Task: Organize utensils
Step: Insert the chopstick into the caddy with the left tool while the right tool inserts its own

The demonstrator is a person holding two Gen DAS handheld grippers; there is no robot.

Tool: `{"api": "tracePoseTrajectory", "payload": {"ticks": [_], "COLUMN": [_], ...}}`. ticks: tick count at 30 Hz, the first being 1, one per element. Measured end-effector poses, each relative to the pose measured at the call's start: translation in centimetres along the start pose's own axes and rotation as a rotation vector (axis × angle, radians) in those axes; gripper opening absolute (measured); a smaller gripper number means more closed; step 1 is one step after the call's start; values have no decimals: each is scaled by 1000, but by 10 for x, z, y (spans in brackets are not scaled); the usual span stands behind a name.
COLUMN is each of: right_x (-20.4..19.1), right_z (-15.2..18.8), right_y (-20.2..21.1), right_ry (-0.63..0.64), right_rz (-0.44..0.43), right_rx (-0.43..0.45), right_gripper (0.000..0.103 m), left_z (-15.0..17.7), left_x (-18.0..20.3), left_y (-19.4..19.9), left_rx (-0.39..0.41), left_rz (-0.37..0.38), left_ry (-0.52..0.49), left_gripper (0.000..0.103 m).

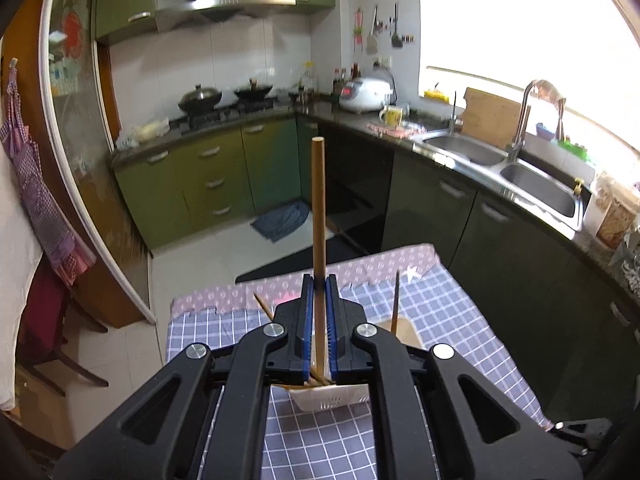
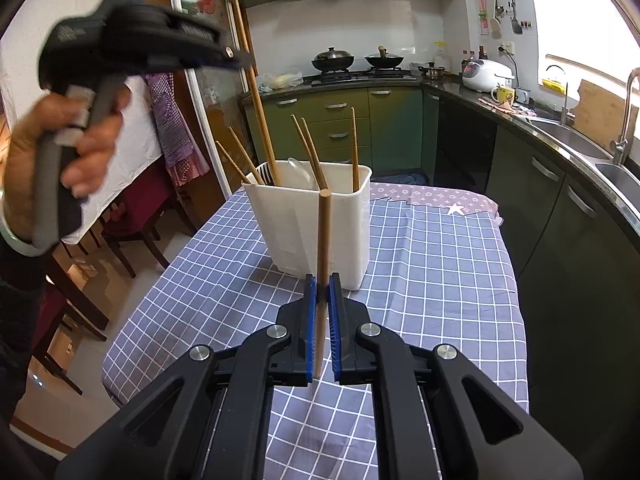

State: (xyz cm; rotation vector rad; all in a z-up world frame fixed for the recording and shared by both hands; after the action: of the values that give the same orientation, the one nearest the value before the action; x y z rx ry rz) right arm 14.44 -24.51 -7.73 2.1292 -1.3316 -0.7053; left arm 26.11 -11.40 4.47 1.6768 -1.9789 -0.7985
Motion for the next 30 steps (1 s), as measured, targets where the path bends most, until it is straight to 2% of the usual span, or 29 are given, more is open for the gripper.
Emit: {"api": "tracePoseTrajectory", "payload": {"ticks": [3,5,7,9,11,14,20,22,25,28,30], "right_x": [0,1,2,3,4,6,6,7,7,11,13], "right_z": [-1,-2,-6,-10,-21,-47,-118,-140,-166,-177,-179], "right_y": [0,1,4,10,20,41,85,93,86,57,36], "right_ry": [1,-1,-4,-9,-10,-3,-5,-9,-17,-22,-29], "right_rz": [0,1,-1,-5,-7,-1,-11,-4,9,31,35], "right_rx": [-3,-1,7,20,43,103,268,314,336,294,255], "right_gripper": [7,7,7,7,7,7,7,7,7,7,7], "left_z": [9,13,13,13,16,26,64,77,95,112,120], "left_x": [0,-2,-4,-8,-10,-15,-27,-30,-39,-43,-43], "left_y": [-7,-6,3,16,30,55,86,91,100,106,109], "left_rx": [-22,-21,-4,26,46,78,108,104,129,161,169], "left_rz": [-1,1,8,11,28,41,32,36,1,-45,-50], "left_ry": [-13,-10,-4,9,10,20,23,26,40,26,25], "left_gripper": [7,12,32,37,37,37,46,57,71,85,88]}}
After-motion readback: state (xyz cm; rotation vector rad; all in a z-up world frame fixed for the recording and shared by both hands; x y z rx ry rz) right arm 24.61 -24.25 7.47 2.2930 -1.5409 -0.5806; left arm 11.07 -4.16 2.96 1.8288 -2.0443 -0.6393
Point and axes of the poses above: each gripper's, at about its wrist camera, not at the fingertips, and y roughly against the way its jaws point, x to its right, z to its underside, the point moved 4 cm from there along -y, roughly the way its jaws point, and after that the axes turned 4 degrees about -x, right-handed, at the moved point
